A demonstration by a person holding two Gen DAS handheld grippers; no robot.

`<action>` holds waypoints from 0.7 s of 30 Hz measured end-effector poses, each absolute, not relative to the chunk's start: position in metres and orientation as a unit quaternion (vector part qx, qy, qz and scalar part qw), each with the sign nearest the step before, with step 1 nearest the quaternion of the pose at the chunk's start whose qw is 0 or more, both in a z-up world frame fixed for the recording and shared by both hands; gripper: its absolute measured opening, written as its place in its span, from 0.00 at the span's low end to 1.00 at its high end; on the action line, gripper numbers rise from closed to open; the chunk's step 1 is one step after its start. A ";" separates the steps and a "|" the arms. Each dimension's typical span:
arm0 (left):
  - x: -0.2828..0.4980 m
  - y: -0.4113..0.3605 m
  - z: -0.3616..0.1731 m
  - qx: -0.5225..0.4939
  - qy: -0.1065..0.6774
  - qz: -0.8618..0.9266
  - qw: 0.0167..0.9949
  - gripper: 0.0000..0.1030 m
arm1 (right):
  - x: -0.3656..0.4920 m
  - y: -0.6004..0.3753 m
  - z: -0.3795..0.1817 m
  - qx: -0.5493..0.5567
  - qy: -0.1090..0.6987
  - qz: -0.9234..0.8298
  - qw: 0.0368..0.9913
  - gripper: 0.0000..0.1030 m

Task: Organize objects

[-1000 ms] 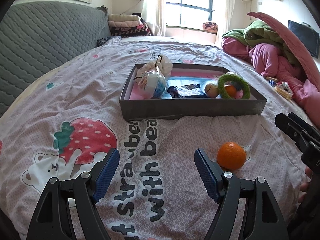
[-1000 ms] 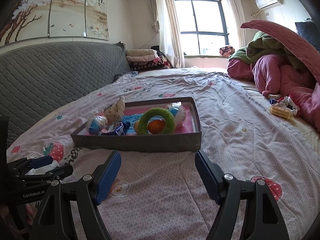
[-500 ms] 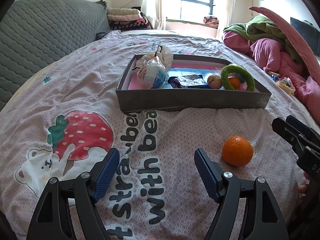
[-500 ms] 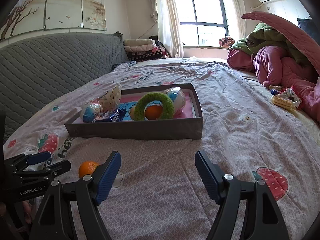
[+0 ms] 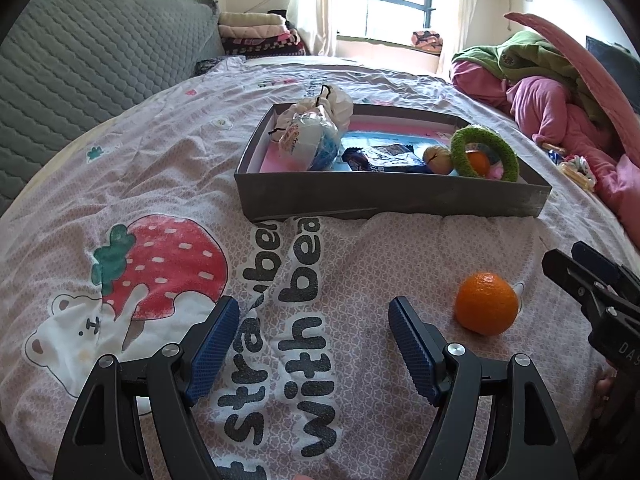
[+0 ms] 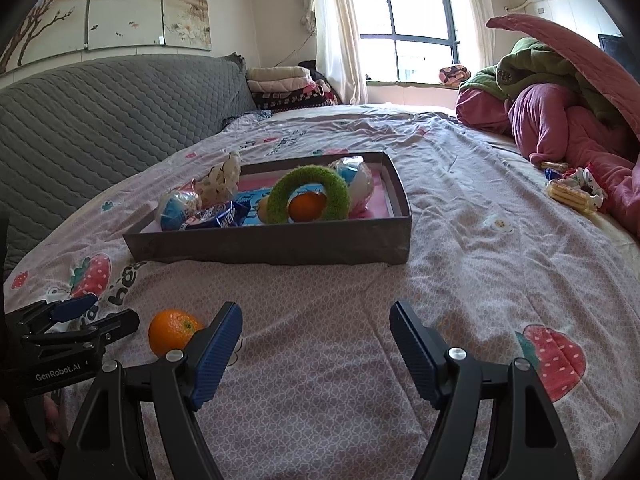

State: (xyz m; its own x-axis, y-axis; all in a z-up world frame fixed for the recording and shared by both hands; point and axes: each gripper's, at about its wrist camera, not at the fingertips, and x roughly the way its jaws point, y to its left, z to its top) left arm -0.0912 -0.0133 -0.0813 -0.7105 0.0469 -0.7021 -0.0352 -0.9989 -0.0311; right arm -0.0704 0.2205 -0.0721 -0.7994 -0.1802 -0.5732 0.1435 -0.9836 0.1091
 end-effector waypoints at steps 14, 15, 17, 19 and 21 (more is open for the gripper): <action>-0.093 -0.012 -0.084 -0.380 0.000 0.925 0.017 0.76 | -0.071 0.220 -0.075 0.309 -0.028 -0.948 0.078 0.74; -0.093 -0.012 -0.084 -0.380 0.000 0.925 0.017 0.76 | -0.071 0.220 -0.075 0.308 -0.028 -0.948 0.078 0.74; -0.093 -0.012 -0.084 -0.380 0.000 0.925 0.017 0.76 | -0.071 0.220 -0.075 0.309 -0.028 -0.947 0.076 0.74; -0.093 -0.011 -0.084 -0.381 0.000 0.925 0.018 0.76 | -0.071 0.220 -0.074 0.309 -0.029 -0.947 0.077 0.74; -0.092 -0.011 -0.084 -0.379 0.002 0.925 0.019 0.76 | -0.071 0.220 -0.074 0.310 -0.029 -0.947 0.077 0.74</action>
State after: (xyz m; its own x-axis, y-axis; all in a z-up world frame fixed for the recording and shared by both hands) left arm -0.0922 -0.0107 -0.0836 -0.7113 0.0340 -0.7020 -0.0365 -0.9993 -0.0114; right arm -0.0712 0.2195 -0.0745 -0.7962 -0.1642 -0.5823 0.1286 -0.9864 0.1022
